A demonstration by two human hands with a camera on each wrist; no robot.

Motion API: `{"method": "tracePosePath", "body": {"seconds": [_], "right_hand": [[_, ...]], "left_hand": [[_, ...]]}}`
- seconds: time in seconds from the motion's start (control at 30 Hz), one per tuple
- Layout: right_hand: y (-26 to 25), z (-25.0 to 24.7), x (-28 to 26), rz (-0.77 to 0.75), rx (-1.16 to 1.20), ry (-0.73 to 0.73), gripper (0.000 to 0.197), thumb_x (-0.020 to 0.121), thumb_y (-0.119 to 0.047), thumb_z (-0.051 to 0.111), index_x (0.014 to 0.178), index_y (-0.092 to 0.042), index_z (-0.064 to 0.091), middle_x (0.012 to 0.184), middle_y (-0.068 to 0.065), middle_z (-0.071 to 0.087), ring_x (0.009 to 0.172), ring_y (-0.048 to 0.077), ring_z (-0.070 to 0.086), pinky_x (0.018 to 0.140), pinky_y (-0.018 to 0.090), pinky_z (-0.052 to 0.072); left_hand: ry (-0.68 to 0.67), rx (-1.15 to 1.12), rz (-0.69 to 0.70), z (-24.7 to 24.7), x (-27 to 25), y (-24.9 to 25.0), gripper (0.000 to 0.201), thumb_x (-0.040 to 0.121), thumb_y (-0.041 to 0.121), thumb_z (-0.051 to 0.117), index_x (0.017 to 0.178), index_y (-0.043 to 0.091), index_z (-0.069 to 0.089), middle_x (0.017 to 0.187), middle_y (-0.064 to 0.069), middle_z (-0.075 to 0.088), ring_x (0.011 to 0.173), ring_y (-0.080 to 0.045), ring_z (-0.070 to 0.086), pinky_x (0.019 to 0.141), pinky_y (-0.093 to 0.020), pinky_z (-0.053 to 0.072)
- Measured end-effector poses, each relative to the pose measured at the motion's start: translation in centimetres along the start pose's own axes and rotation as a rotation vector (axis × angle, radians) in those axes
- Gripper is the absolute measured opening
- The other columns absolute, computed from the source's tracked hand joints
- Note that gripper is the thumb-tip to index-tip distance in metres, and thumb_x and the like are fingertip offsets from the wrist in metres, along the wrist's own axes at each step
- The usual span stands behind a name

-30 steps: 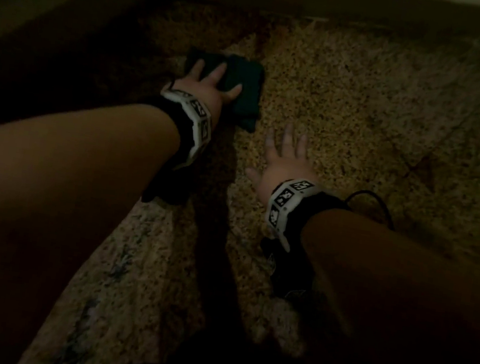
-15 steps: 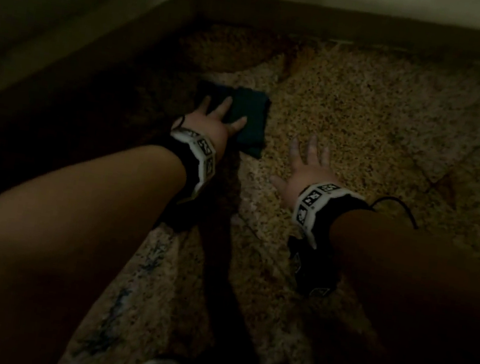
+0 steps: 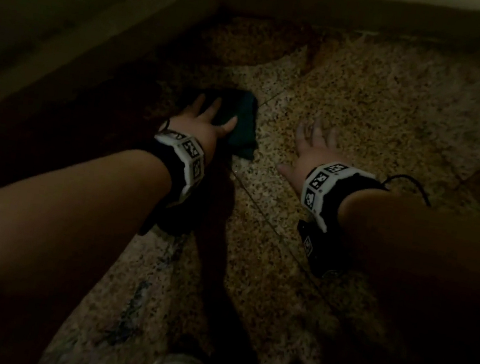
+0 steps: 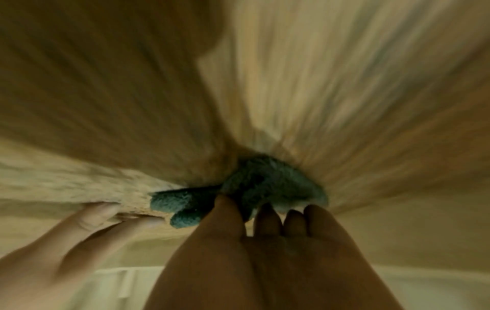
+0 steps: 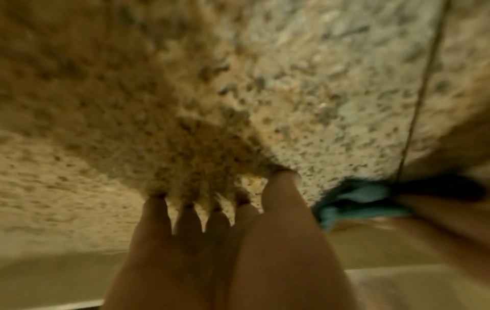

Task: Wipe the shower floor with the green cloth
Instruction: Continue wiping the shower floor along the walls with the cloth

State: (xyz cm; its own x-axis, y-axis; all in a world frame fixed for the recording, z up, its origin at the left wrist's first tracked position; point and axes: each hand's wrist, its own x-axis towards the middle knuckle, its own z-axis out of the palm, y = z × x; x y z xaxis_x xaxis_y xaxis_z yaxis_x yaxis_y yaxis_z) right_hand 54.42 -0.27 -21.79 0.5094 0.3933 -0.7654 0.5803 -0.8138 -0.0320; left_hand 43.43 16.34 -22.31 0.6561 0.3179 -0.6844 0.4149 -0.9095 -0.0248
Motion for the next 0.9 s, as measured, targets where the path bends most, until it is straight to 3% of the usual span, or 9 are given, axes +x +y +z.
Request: {"method": "tracePosePath", "body": {"seconds": [0.17, 0.33, 0.67, 0.8, 0.9], "right_hand": [[0.5, 0.3, 0.5, -0.027, 0.040, -0.004, 0.086, 0.094, -0.056, 0.041, 0.149, -0.026, -0.018, 0.153, 0.002, -0.031, 0.143, 0.034, -0.020, 0.115, 0.052, 0.004], [0.6, 0.5, 1.7, -0.024, 0.092, -0.053, 0.091, 0.092, -0.056, 0.045, 0.147, -0.030, -0.022, 0.151, -0.001, -0.035, 0.141, 0.033, -0.024, 0.114, 0.054, 0.000], [0.4, 0.3, 1.7, -0.023, 0.116, -0.023, 0.091, 0.092, -0.052, 0.051, 0.148, -0.032, -0.018, 0.152, -0.002, -0.033, 0.142, 0.033, -0.023, 0.114, 0.054, 0.002], [0.0, -0.3, 1.5, 0.001, 0.020, -0.024, 0.092, 0.091, -0.056, 0.049, 0.149, -0.028, -0.015, 0.156, 0.002, -0.025, 0.144, 0.036, -0.012, 0.114, 0.054, 0.013], [-1.2, -1.9, 1.7, 0.022, -0.106, 0.016, 0.077, 0.098, -0.043, 0.044, 0.152, -0.021, -0.007, 0.159, 0.012, -0.007, 0.143, 0.039, 0.012, 0.110, 0.052, 0.027]], "left_hand": [[0.004, 0.004, 0.039, -4.6, 4.9, 2.8, 0.080, 0.095, 0.003, 0.042, 0.148, 0.042, -0.002, 0.156, 0.000, -0.021, 0.144, -0.030, -0.014, 0.115, -0.049, 0.008], [-0.003, 0.009, -0.001, -8.0, 7.7, 5.1, 0.079, 0.095, 0.011, 0.048, 0.149, 0.039, -0.003, 0.157, -0.001, -0.019, 0.144, -0.031, -0.013, 0.116, -0.049, 0.008], [-0.007, -0.078, 0.006, -6.4, 4.9, 4.2, 0.082, 0.092, 0.007, 0.050, 0.149, 0.040, 0.001, 0.157, 0.000, -0.018, 0.144, -0.032, -0.012, 0.114, -0.052, 0.008], [0.003, -0.138, -0.008, -2.8, 2.2, 2.1, 0.079, 0.094, 0.003, 0.042, 0.148, 0.045, 0.002, 0.157, 0.002, -0.018, 0.144, -0.031, -0.012, 0.116, -0.048, 0.008], [0.002, -0.167, -0.039, -0.3, 0.4, 0.4, 0.079, 0.094, 0.004, 0.042, 0.147, 0.047, 0.000, 0.157, 0.004, -0.019, 0.144, -0.029, -0.013, 0.116, -0.045, 0.008]]}}
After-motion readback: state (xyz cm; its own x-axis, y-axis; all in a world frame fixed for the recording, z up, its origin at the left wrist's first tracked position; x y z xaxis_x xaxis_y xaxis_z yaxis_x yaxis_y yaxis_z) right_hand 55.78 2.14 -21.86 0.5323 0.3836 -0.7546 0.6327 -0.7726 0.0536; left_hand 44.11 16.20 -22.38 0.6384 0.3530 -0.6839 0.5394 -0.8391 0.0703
